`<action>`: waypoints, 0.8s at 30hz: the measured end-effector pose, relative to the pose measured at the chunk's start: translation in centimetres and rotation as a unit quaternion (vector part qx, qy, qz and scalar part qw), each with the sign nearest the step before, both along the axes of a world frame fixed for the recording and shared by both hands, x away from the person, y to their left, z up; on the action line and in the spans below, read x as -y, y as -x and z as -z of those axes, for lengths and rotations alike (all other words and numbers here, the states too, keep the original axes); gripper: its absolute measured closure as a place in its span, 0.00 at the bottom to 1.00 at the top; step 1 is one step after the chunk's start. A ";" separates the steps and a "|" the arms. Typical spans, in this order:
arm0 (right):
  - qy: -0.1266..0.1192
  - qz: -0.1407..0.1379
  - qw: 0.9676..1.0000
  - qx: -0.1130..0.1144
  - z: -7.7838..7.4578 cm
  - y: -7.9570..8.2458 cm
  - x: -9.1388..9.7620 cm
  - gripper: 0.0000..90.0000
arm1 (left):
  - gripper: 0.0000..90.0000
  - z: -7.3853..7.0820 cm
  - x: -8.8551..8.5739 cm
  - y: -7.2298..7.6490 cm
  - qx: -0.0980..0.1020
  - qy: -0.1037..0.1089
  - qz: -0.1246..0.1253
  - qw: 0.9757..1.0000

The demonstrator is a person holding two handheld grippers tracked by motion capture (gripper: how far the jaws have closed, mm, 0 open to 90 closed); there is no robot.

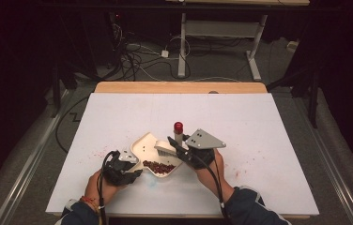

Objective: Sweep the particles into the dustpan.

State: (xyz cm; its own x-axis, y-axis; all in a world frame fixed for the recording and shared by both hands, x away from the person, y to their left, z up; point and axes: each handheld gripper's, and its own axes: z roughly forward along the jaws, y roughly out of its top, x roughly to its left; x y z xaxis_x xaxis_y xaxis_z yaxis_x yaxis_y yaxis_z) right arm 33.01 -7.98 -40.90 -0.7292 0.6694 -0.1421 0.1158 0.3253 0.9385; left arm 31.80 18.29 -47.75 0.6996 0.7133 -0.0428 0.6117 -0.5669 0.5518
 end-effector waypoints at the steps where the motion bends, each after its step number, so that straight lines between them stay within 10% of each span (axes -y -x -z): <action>1: -0.003 -0.013 1.000 -0.005 0.0 0.5 -0.1 0.78 | 0.71 0.0 0.0 0.0 0.000 0.001 0.000 1.000; 15: -0.011 -0.034 0.999 -0.003 -0.9 1.2 0.1 0.78 | 0.70 -0.2 -0.3 0.0 0.001 0.001 0.003 1.000; 24: -0.028 -0.018 0.999 0.028 -1.1 -2.6 -1.4 0.78 | 0.70 -0.3 -0.7 0.0 0.000 0.007 -0.001 1.000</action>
State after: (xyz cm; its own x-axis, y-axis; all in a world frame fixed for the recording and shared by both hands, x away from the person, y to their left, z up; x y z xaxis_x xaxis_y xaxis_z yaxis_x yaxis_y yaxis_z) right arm 35.64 -6.58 -39.76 -0.7441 0.6516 -0.1475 0.0514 0.2759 0.9598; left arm 31.84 19.02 -47.48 0.6977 0.7144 -0.0531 0.6132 -0.5573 0.5599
